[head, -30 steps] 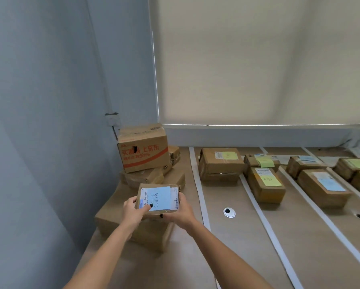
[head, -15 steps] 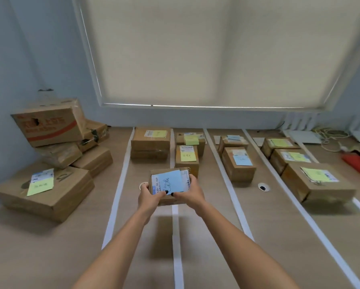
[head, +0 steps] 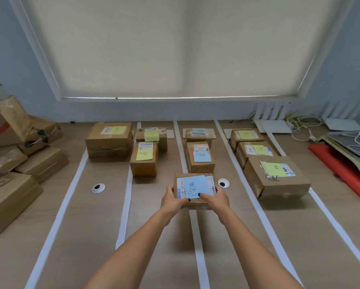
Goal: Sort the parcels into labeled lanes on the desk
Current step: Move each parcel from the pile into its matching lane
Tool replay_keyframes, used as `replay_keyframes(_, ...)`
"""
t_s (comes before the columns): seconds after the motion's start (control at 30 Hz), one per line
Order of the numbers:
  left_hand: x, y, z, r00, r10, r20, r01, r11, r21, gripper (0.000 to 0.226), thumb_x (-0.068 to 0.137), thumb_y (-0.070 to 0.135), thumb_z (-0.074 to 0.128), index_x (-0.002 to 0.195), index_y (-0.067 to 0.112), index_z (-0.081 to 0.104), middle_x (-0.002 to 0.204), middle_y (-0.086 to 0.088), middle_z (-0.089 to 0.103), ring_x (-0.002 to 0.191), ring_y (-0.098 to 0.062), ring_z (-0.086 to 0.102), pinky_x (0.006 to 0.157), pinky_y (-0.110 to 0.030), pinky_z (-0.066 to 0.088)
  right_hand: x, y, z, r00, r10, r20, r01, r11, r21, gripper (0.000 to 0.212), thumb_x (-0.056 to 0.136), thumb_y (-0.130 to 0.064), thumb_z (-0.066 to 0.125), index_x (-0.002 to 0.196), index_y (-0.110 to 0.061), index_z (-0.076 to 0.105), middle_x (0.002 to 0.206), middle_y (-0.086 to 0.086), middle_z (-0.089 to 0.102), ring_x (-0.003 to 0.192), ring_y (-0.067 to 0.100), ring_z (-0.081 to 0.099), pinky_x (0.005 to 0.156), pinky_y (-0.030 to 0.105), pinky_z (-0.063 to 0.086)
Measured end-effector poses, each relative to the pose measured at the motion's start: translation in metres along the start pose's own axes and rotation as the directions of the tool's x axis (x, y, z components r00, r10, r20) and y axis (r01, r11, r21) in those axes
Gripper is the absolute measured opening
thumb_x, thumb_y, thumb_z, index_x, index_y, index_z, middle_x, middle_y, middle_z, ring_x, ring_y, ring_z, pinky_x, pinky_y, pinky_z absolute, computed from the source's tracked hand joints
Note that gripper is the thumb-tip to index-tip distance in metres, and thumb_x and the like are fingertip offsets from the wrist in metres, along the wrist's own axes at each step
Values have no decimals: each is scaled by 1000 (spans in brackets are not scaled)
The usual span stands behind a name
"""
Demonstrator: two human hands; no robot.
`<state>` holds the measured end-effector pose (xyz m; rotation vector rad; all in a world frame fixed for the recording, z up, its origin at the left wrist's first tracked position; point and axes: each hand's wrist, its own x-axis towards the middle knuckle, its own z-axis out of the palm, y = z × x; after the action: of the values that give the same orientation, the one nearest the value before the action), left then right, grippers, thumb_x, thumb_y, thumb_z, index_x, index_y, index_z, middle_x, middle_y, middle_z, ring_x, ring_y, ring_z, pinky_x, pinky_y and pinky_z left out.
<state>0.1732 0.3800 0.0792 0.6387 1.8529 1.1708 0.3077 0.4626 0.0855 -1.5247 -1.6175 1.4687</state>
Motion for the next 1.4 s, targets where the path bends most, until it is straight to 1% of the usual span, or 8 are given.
replay_keyframes(0.27, 23, -2, 80, 997, -75, 20, 76, 992, -96, 62, 80, 12, 71, 128, 26, 34, 128, 1, 52, 93, -15, 57, 61, -19, 49, 41, 45, -62, 1000, -25, 1, 25, 998, 55, 53, 83, -17, 67, 132, -25, 51, 125, 9, 54, 117, 25, 50, 96, 43, 50)
replay_keyframes(0.4, 46, 5, 96, 998, -54, -15, 52, 990, -133, 67, 80, 5, 69, 135, 22, 34, 130, -4, 53, 107, -21, 59, 70, -24, 56, 64, 53, -66, 996, -85, 5, 84, 991, 101, 58, 83, -14, 67, 135, -27, 45, 127, 9, 52, 115, 21, 51, 92, 41, 53)
replay_keyframes(0.5, 63, 9, 107, 1000, -23, 21, 25, 994, -104, 61, 82, 10, 68, 130, 29, 35, 124, 7, 51, 99, -10, 58, 70, -19, 52, 85, 61, -64, 991, -123, 45, 122, 992, 40, 71, 82, -21, 69, 142, -28, 31, 137, 5, 44, 125, 19, 44, 101, 40, 47)
replay_keyframes(0.57, 70, 2, 116, 998, -12, 61, 13, 1000, -17, 59, 84, 12, 67, 126, 36, 33, 122, 12, 47, 93, -3, 51, 68, -12, 46, 100, 75, -61, 988, -109, 107, 125, 980, -156, 83, 82, -25, 67, 148, -27, 16, 150, 8, 26, 139, 26, 25, 114, 43, 31)
replay_keyframes(0.67, 76, -19, 122, 997, -18, 71, 13, 998, 65, 70, 87, 9, 61, 143, 33, 26, 141, 3, 40, 112, -6, 41, 85, -19, 42, 114, 91, -56, 981, -66, 183, 97, 981, -167, 93, 81, -21, 67, 150, -28, 4, 152, 9, 20, 140, 27, 23, 114, 43, 30)
replay_keyframes(0.97, 95, -19, 121, 999, -5, -32, 7, 998, 68, 70, 90, 6, 55, 146, 31, 21, 149, -1, 32, 121, -14, 38, 91, -26, 41, 142, 95, -47, 977, -158, 146, 147, 986, 83, 92, 76, -11, 69, 148, -25, 12, 148, 3, 31, 136, 21, 32, 107, 35, 39)
replay_keyframes(1.17, 97, -34, 127, 993, 46, -105, -42, 998, 37, 70, 91, 4, 53, 145, 37, 23, 148, 2, 35, 115, -7, 37, 85, -23, 39, 147, 120, -52, 979, -201, 19, 199, 977, 75, 89, 76, -12, 68, 147, -21, 16, 147, 5, 30, 132, 21, 36, 98, 22, 36)
replay_keyframes(1.4, 101, -19, 123, 964, 30, -265, -39, 999, -26, 72, 88, 6, 60, 146, 29, 25, 151, -3, 34, 138, -26, 32, 106, -45, 36, 151, 104, -65, 955, -292, -59, 290, 956, -37, 78, 78, -10, 68, 144, -23, 29, 146, 2, 39, 133, 20, 38, 103, 28, 38)
